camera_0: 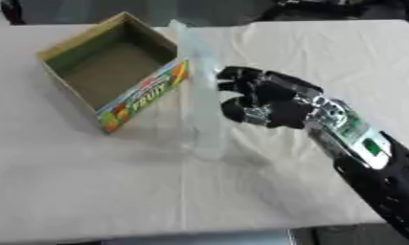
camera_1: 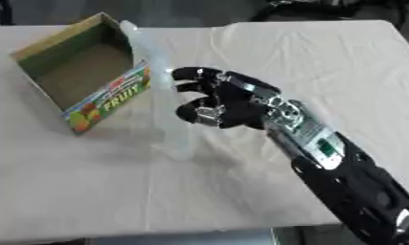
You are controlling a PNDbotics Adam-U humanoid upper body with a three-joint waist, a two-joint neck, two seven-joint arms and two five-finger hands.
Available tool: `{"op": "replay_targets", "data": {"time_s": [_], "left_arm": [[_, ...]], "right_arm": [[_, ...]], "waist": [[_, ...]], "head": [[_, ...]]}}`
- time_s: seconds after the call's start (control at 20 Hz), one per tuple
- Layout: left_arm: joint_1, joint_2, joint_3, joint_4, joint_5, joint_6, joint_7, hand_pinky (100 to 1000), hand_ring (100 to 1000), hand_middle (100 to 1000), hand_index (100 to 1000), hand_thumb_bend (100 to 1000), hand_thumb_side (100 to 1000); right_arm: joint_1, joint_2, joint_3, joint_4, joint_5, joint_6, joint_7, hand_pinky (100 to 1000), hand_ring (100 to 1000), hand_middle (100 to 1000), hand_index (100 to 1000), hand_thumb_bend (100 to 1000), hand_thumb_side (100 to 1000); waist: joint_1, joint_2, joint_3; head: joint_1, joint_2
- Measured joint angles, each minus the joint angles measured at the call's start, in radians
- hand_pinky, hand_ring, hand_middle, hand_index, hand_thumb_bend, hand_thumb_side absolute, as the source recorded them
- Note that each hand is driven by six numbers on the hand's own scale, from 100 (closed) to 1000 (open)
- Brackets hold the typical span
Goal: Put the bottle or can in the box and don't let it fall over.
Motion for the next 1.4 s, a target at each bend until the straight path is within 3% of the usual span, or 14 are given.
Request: {"op": "replay_targets", "data": {"time_s": [1.4], "left_arm": [[0.0,-0.001,0.0,0.0,0.0,0.003,-0.004,759,799,765,824,679,755]], "right_arm": [[-0.01,-0.01,-0.008,0.0,0.051,0.01,-0.053,831,1000,998,958,425,317]], "waist": [[0.003,0.008,-0.002]], "head": [[0.0,-0.009]]}}
